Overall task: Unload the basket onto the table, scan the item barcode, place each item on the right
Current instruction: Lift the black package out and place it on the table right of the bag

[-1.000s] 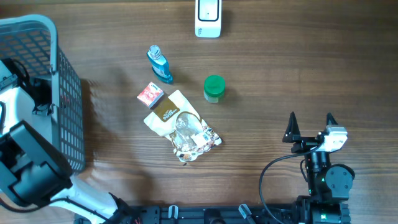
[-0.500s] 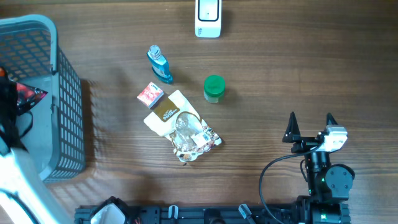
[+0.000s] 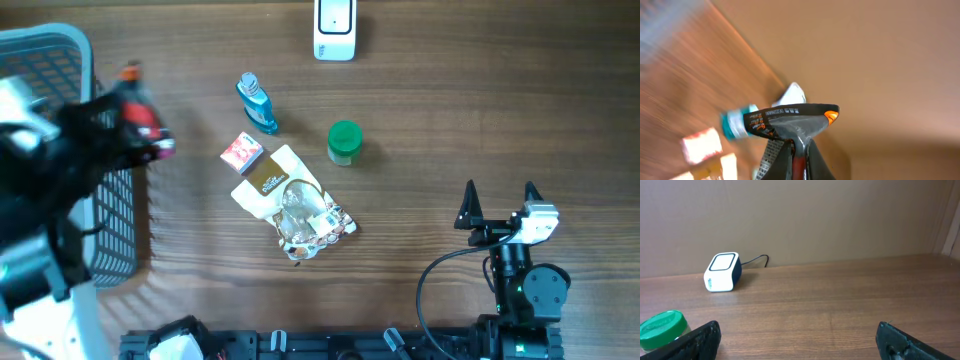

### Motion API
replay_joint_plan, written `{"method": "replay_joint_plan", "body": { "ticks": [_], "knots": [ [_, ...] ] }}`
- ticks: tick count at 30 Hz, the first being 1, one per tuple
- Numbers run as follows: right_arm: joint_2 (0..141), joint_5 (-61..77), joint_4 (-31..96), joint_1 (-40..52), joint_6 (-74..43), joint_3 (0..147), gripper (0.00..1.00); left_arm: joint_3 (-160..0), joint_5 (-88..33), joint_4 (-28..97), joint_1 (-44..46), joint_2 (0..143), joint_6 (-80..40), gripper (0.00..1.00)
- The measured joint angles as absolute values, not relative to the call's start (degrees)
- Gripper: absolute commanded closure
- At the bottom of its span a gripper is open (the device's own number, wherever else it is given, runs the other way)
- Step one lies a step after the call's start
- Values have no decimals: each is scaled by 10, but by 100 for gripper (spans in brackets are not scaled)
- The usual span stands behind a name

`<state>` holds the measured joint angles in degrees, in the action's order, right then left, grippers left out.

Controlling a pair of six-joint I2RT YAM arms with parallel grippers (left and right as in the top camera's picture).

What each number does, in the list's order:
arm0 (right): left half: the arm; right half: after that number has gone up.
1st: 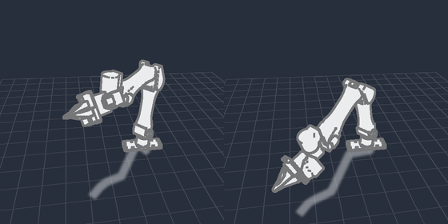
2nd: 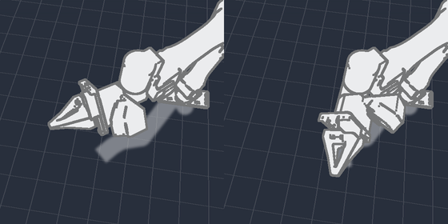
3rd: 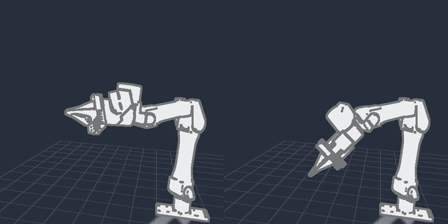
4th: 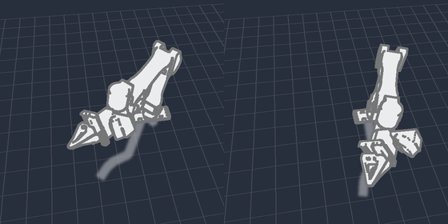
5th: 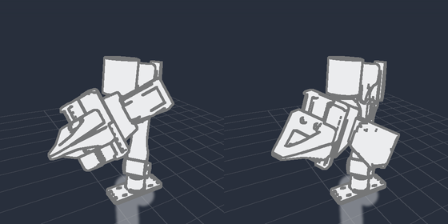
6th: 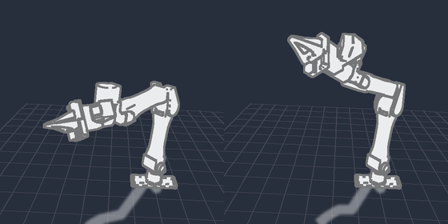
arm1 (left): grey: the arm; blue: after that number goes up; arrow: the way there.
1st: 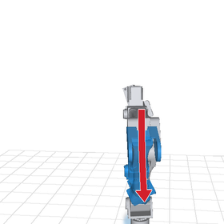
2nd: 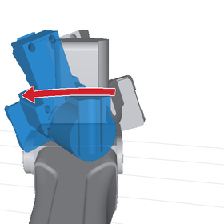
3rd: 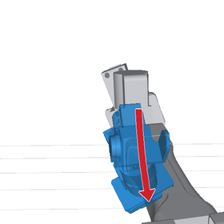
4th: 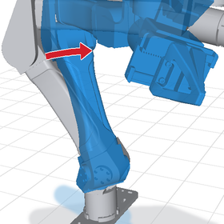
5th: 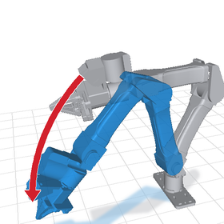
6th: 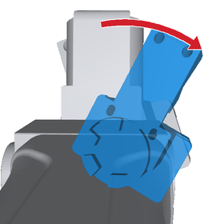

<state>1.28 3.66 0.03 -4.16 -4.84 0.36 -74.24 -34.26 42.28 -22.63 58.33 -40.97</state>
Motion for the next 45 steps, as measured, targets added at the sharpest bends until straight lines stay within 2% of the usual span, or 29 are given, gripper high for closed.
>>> {"method": "replay_joint_plan", "body": {
  "ticks": [4, 9, 15, 27, 45],
  "knots": [
    [13, 37, 0, -42, -48, 4, 0, -742, -356, 413, -59, 647, -389, 96],
    [13, 37, 0, -42, -48, 4, 0, -742, -359, 344, 138, 763, -366, 96],
    [13, 37, 0, -42, -48, 4, 0, -742, -359, 277, 273, 887, -360, 96],
    [13, 37, 0, -42, -48, 4, 0, -742, -313, 268, 374, 1081, -374, 96],
    [13, 37, 0, -42, -51, 4, 0, -745, -354, 321, 404, 1111, -682, 96]
  ]
}}
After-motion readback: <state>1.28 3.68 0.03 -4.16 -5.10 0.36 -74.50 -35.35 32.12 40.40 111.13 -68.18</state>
